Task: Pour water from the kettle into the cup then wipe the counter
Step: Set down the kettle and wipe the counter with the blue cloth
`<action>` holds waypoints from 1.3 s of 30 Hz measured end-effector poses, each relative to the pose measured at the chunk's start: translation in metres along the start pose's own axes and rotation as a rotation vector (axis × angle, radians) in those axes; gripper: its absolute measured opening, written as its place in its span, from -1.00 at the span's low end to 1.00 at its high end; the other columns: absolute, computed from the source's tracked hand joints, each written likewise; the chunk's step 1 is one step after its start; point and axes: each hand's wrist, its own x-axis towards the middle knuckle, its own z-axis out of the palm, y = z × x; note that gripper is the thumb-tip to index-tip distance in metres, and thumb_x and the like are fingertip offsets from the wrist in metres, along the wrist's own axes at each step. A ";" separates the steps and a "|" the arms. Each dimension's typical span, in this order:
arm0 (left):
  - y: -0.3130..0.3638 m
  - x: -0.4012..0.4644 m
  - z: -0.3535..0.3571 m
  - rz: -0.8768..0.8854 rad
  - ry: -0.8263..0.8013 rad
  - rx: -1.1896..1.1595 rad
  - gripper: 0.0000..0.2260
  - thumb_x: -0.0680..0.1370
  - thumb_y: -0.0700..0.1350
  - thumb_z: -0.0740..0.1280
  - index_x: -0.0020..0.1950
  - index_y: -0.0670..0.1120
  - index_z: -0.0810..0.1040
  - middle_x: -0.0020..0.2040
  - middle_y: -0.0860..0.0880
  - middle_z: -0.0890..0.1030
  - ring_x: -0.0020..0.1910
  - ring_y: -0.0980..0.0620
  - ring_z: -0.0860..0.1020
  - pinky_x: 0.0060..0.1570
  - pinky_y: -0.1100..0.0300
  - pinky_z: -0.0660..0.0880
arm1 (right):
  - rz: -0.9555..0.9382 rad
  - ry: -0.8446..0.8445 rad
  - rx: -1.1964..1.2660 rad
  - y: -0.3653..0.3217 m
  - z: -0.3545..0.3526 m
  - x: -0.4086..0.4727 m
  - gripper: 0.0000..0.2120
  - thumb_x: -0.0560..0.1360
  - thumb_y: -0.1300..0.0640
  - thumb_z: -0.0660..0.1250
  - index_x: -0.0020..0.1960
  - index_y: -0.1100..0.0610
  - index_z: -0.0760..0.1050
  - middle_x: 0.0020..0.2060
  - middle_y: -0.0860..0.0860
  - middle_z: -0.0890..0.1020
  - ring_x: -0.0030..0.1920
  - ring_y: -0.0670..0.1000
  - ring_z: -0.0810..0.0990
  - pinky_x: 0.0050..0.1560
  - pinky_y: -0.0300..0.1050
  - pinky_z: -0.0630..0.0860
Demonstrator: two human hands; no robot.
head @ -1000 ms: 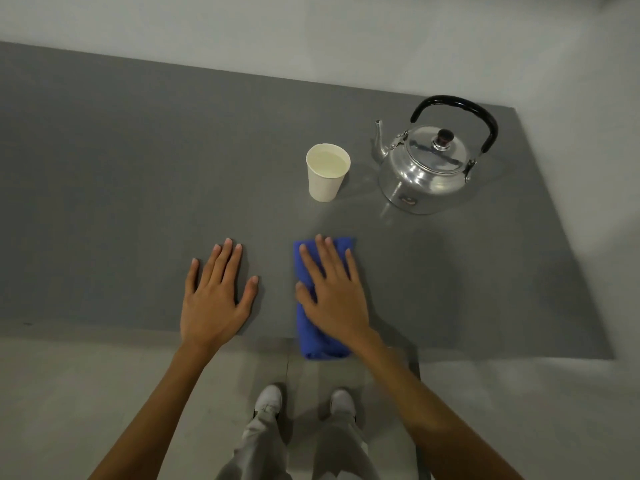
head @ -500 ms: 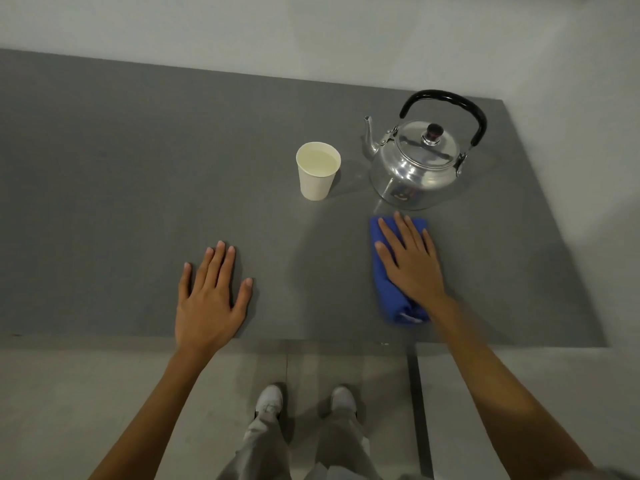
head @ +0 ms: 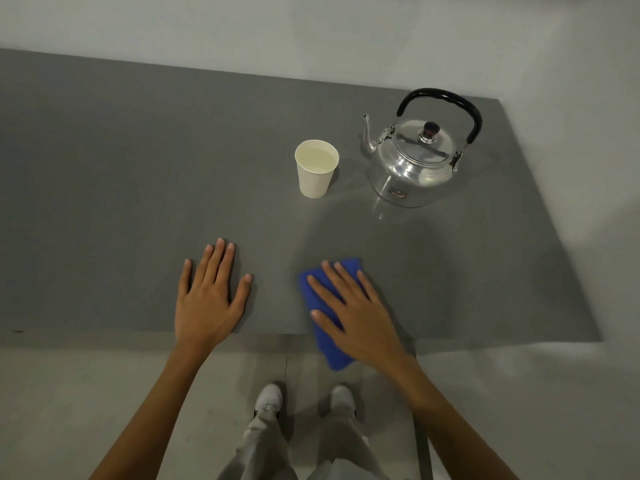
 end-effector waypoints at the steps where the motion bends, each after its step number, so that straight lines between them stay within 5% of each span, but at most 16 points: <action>1: 0.000 0.000 0.000 0.000 -0.001 0.002 -0.41 0.57 0.23 -0.07 0.53 -0.02 0.12 0.54 0.00 0.19 0.53 0.07 0.06 0.52 -0.02 -0.04 | 0.034 0.002 -0.013 0.015 -0.004 -0.007 -0.46 0.60 -0.24 -0.13 0.54 -0.11 -0.03 0.56 -0.06 0.02 0.55 -0.05 -0.09 0.54 0.04 -0.09; 6: 0.000 0.001 0.000 0.000 -0.009 0.013 -0.41 0.57 0.23 -0.08 0.54 -0.03 0.09 0.55 -0.01 0.16 0.53 0.09 0.01 0.53 -0.03 -0.05 | 0.232 0.038 -0.005 0.057 -0.021 0.031 -0.46 0.60 -0.21 -0.05 0.52 -0.08 -0.02 0.55 0.00 0.06 0.55 0.03 -0.01 0.52 0.06 -0.09; 12: 0.002 0.001 0.000 0.000 -0.024 0.004 -0.43 0.58 0.19 -0.10 0.54 -0.03 0.09 0.56 0.00 0.14 0.54 0.09 0.00 0.53 -0.04 -0.07 | 0.321 0.078 0.053 0.018 -0.011 0.115 -0.47 0.62 -0.16 -0.06 0.55 -0.05 -0.01 0.55 0.05 0.09 0.55 0.06 -0.03 0.50 0.07 -0.19; 20: 0.003 0.000 -0.004 0.000 -0.002 0.004 -0.48 0.59 0.08 -0.12 0.52 -0.06 0.17 0.53 -0.02 0.21 0.53 0.06 0.12 0.50 -0.03 0.00 | 0.054 0.016 0.063 -0.066 0.009 0.116 -0.46 0.62 -0.17 -0.05 0.55 -0.04 -0.02 0.56 0.05 0.05 0.56 0.07 -0.07 0.52 0.09 -0.17; 25: 0.003 0.001 -0.003 -0.010 -0.018 -0.010 -0.48 0.60 0.11 -0.12 0.52 -0.03 0.14 0.54 0.01 0.18 0.53 0.11 0.06 0.51 0.01 -0.04 | -0.103 0.003 0.023 -0.050 0.008 0.052 -0.51 0.62 -0.15 -0.07 0.53 -0.10 0.05 0.54 -0.03 0.13 0.55 -0.01 0.03 0.54 0.06 -0.06; 31: 0.003 0.003 -0.002 -0.019 -0.033 -0.006 -0.47 0.60 0.14 -0.13 0.53 -0.03 0.07 0.55 0.03 0.13 0.54 0.11 0.00 0.53 -0.02 -0.07 | 0.124 0.036 -0.006 0.035 -0.016 0.053 -0.50 0.61 -0.14 0.00 0.52 -0.07 0.08 0.54 0.01 0.13 0.54 0.03 0.06 0.52 0.06 -0.03; 36: 0.005 0.002 -0.006 -0.016 -0.039 -0.055 -0.42 0.57 0.21 -0.10 0.53 -0.03 0.13 0.55 0.01 0.17 0.54 0.09 0.03 0.53 -0.02 -0.07 | 0.236 0.066 0.061 -0.005 -0.008 0.130 -0.48 0.63 -0.12 -0.03 0.55 -0.04 -0.02 0.56 0.05 0.04 0.56 0.05 -0.06 0.51 0.08 -0.20; 39: 0.011 0.006 -0.013 -0.103 0.021 -0.186 -0.47 0.56 0.16 -0.02 0.47 -0.04 0.28 0.50 0.00 0.30 0.52 0.07 0.16 0.51 0.03 -0.01 | 0.128 0.029 0.113 -0.046 0.000 0.137 -0.45 0.62 -0.11 -0.02 0.55 0.01 -0.05 0.56 0.08 -0.03 0.55 0.08 -0.13 0.49 0.07 -0.29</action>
